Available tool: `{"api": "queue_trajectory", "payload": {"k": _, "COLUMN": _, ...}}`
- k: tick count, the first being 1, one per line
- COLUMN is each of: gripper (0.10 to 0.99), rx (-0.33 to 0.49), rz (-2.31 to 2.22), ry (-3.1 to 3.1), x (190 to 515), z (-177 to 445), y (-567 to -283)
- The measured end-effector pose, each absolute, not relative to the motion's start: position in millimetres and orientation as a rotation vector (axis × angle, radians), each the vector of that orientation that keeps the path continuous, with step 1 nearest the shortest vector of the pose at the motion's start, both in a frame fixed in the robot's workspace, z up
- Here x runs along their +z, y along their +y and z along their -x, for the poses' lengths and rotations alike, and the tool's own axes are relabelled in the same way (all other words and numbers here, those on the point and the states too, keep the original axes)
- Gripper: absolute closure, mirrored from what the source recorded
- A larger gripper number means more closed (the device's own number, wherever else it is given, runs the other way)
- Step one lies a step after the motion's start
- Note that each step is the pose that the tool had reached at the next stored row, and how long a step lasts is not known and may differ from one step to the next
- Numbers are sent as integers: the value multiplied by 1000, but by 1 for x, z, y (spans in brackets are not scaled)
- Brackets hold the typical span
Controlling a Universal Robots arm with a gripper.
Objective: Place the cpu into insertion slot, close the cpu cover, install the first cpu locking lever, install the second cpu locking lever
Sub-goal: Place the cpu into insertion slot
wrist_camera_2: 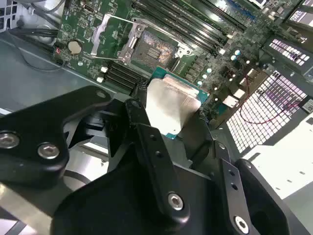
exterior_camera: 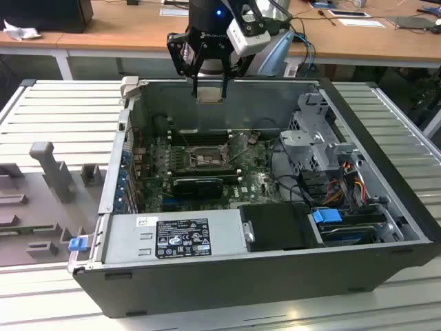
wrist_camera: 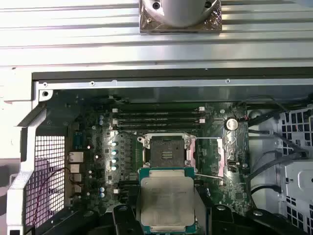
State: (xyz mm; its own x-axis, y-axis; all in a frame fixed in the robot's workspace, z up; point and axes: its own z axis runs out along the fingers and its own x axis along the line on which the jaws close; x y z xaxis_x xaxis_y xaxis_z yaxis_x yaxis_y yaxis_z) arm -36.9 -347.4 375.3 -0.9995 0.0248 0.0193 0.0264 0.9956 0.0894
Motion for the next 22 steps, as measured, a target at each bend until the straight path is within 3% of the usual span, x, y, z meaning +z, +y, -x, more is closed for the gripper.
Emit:
{"api": "queue_trajectory", "payload": {"k": 10, "gripper": 557, "rx": -129, "rz": 163, "ry": -3119, "x": 370, "z": 37, "y": -347}}
{"api": "queue_trajectory", "payload": {"k": 22, "gripper": 557, "rx": -132, "rz": 757, "ry": -3047, "x": 368, "z": 37, "y": -347}}
